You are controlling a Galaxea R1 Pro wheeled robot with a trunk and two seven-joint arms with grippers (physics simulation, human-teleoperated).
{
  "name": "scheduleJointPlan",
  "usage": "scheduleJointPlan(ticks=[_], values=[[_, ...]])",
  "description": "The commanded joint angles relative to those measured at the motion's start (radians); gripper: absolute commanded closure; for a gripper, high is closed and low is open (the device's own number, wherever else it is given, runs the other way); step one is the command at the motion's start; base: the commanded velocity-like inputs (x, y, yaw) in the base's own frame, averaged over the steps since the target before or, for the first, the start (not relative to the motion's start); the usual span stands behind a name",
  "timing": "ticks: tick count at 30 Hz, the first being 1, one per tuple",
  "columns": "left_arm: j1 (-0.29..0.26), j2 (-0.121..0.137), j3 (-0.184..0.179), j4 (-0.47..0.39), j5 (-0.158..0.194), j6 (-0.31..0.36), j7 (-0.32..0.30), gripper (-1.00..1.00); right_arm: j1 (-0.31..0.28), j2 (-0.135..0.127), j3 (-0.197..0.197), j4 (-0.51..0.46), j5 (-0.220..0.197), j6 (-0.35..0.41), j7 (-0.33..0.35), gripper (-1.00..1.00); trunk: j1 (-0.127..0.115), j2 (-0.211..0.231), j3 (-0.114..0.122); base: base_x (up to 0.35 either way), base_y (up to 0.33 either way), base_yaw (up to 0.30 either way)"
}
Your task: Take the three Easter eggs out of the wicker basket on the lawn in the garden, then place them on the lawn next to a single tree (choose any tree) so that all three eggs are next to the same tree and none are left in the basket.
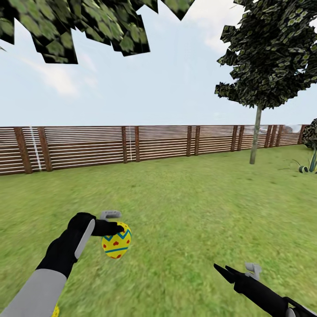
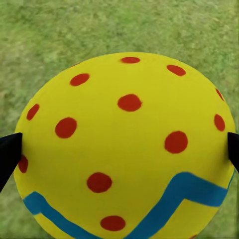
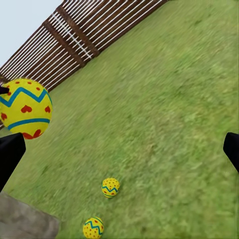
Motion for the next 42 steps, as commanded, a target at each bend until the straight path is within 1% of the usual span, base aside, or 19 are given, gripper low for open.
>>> scheduleJointPlan(ticks=[1,9,18,30,42], values=[[-0.004,0.001,-0.002,0.008,0.006,0.004,0.002,1.00,0.000,0.000,-0.001,0.000,-0.006,0.007,0.001,-1.00,0.001,-0.001,0.000,0.329,-0.074,0.000],[-0.011,0.001,0.001,0.024,0.005,0.004,0.004,1.00,0.000,0.000,-0.001,0.000,-0.006,0.007,0.001,-1.00,0.001,-0.001,0.000,0.329,-0.086,0.018],[-0.011,0.000,0.001,0.024,0.005,0.004,0.004,1.00,0.000,0.000,-0.001,0.000,-0.006,0.006,0.008,-1.00,0.001,-0.001,0.000,0.329,-0.118,0.198],[-0.011,-0.002,-0.001,0.024,0.005,0.004,0.004,1.00,0.000,0.000,-0.001,0.000,-0.006,0.007,0.007,-1.00,0.001,-0.001,0.000,0.323,-0.144,0.031],[-0.011,-0.002,-0.003,0.023,0.005,0.004,0.004,1.00,0.000,0.000,-0.001,0.000,-0.006,0.007,0.002,-1.00,0.001,-0.001,0.000,0.310,-0.165,0.168]])
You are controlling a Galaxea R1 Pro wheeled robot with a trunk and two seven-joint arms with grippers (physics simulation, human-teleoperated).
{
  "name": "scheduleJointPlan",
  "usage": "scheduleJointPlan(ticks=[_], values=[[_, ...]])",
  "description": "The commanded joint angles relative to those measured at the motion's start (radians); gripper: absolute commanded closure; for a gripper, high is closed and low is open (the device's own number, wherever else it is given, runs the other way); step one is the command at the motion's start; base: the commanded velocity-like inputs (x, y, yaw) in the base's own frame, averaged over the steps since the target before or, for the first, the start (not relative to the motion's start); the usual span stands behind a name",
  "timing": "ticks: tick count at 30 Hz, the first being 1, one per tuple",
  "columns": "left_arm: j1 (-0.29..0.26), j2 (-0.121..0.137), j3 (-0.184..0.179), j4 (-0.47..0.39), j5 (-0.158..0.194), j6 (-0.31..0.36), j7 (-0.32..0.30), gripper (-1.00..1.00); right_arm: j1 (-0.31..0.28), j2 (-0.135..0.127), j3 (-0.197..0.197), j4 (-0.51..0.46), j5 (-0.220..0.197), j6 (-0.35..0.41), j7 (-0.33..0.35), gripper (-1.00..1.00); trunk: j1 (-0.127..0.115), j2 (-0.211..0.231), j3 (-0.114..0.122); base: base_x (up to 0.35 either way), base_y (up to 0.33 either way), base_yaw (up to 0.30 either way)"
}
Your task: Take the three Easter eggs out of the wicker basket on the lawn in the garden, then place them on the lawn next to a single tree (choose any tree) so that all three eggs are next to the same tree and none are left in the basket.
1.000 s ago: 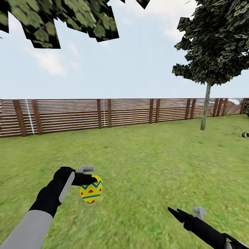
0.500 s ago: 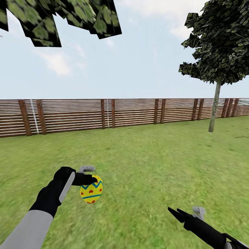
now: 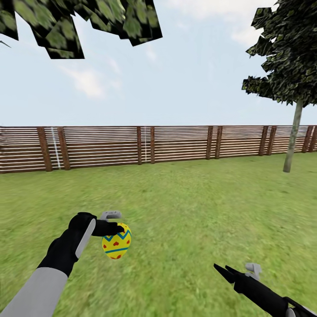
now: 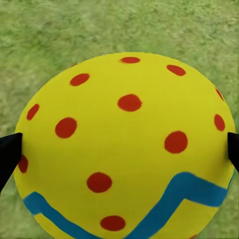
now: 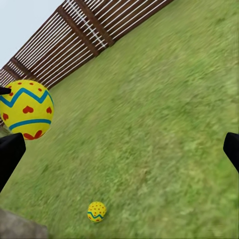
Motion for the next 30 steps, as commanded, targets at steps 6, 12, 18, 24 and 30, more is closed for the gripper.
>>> scheduleJointPlan(ticks=[6,12,18,24,30], values=[[-0.001,0.001,-0.002,0.000,0.006,0.003,0.003,1.00,0.000,0.000,-0.001,0.001,-0.006,0.007,0.000,-1.00,0.001,-0.001,0.000,0.309,-0.167,0.186],[-0.001,0.001,-0.002,0.000,0.006,0.003,0.003,1.00,0.000,0.000,0.000,0.000,-0.006,0.007,0.000,-1.00,0.001,-0.001,0.000,0.304,-0.176,0.186],[-0.001,0.001,-0.002,0.000,0.006,0.003,0.003,1.00,0.000,0.000,0.000,0.000,-0.006,0.007,-0.001,-1.00,0.001,-0.001,0.000,0.302,-0.181,0.186],[-0.001,0.001,-0.002,0.001,0.006,0.003,0.004,1.00,0.000,0.000,0.001,-0.001,-0.005,0.008,-0.001,-1.00,0.001,-0.001,0.000,0.302,-0.182,0.186],[-0.019,0.002,0.002,0.046,0.007,0.003,0.005,1.00,0.000,0.001,0.001,0.000,-0.004,0.009,-0.001,-1.00,0.001,-0.001,0.000,0.301,-0.182,0.186]])
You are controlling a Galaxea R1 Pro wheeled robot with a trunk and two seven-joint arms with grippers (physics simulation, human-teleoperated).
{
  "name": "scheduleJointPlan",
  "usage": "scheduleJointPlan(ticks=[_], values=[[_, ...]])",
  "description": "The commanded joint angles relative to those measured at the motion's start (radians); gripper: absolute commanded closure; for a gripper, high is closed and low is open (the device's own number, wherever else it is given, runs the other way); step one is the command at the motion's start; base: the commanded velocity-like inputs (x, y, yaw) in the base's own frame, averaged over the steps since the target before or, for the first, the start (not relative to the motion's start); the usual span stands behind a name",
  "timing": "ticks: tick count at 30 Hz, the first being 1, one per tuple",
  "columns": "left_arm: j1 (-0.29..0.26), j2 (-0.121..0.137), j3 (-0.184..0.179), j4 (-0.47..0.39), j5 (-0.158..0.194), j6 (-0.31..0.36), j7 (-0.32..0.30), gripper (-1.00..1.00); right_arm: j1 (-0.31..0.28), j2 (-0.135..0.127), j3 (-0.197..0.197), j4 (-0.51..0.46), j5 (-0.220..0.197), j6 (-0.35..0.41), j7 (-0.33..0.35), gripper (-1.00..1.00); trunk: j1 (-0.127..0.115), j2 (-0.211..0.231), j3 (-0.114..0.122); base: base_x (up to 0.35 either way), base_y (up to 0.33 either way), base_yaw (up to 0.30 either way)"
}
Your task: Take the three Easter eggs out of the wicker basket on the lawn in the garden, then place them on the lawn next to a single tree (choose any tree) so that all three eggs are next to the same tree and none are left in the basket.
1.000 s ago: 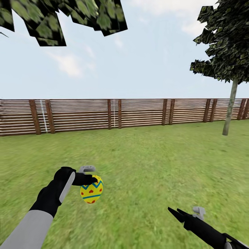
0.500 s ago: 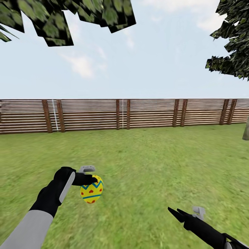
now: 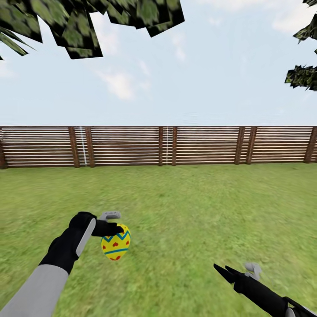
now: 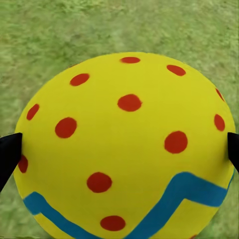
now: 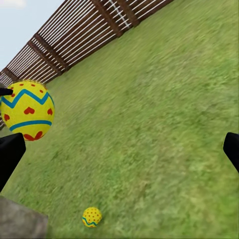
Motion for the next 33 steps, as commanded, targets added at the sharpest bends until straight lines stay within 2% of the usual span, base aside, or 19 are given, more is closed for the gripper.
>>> scheduleJointPlan(ticks=[1,7,17,33], values=[[-0.007,0.001,-0.001,0.018,0.007,0.004,0.003,1.00,0.000,0.000,-0.001,0.000,-0.005,0.007,0.001,-1.00,0.001,-0.001,0.000,0.299,-0.182,0.186],[-0.019,0.002,0.001,0.054,0.007,0.004,0.003,1.00,0.000,0.001,-0.001,0.000,0.000,0.007,0.001,-1.00,0.001,-0.001,0.000,0.298,-0.182,0.221],[-0.020,0.008,0.003,0.050,0.011,0.004,0.021,1.00,0.000,0.001,0.001,0.000,0.002,0.007,0.000,-1.00,0.001,-0.001,0.005,0.281,-0.172,0.276],[-0.020,0.010,0.006,0.043,0.015,0.004,0.022,1.00,0.000,0.007,0.003,0.000,0.004,0.007,-0.004,-1.00,0.001,-0.001,0.012,0.020,-0.009,0.270]])
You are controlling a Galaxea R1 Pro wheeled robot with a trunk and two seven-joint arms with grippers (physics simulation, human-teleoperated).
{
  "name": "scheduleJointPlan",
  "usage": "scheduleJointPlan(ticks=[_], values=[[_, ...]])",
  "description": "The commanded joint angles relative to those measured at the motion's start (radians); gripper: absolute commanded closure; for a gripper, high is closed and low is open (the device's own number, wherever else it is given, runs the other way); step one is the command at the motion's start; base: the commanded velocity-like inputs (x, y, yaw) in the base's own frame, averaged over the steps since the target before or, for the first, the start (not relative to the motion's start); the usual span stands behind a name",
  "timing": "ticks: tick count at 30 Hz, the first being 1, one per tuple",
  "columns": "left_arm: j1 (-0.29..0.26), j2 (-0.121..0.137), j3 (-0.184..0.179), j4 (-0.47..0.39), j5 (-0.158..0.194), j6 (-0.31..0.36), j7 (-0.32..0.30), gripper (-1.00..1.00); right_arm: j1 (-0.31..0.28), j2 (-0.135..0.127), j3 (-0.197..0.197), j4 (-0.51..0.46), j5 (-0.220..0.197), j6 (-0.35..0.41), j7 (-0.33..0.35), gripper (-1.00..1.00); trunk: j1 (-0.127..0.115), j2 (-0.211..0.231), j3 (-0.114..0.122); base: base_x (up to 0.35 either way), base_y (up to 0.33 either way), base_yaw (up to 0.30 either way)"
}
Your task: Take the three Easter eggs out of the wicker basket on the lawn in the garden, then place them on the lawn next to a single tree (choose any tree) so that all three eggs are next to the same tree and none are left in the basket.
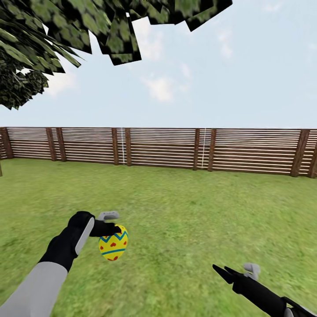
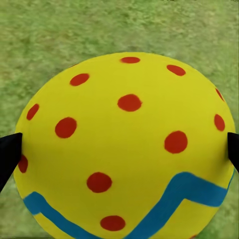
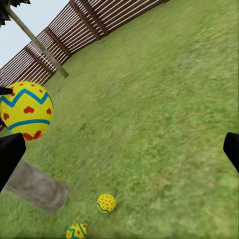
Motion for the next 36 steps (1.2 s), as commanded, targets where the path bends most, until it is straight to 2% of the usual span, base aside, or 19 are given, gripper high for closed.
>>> scheduleJointPlan(ticks=[1,10,18,23,36], values=[[0.000,0.001,-0.003,0.000,0.006,0.003,0.003,1.00,0.000,-0.001,-0.003,0.000,-0.007,0.007,0.001,-1.00,0.000,-0.001,0.000,0.000,0.000,0.104],[-0.001,0.002,-0.002,0.003,0.005,0.003,0.003,1.00,0.000,-0.002,-0.002,0.000,-0.003,0.007,-0.001,-1.00,0.000,-0.001,0.000,0.000,0.000,0.203],[-0.033,0.003,0.000,0.012,0.004,0.003,0.003,1.00,0.000,0.000,0.004,0.000,-0.001,0.007,-0.004,-1.00,0.000,-0.001,0.000,0.000,0.000,0.290],[-0.033,0.002,0.000,0.012,0.003,0.003,0.003,1.00,0.000,0.002,0.007,0.000,-0.004,0.007,-0.052,-1.00,0.000,-0.001,0.000,0.000,0.000,0.291],[-0.033,0.000,-0.001,0.012,0.003,0.003,0.003,1.00,0.000,0.001,0.007,0.000,-0.003,0.008,-0.057,-1.00,0.000,-0.001,0.000,0.000,0.000,0.291]])
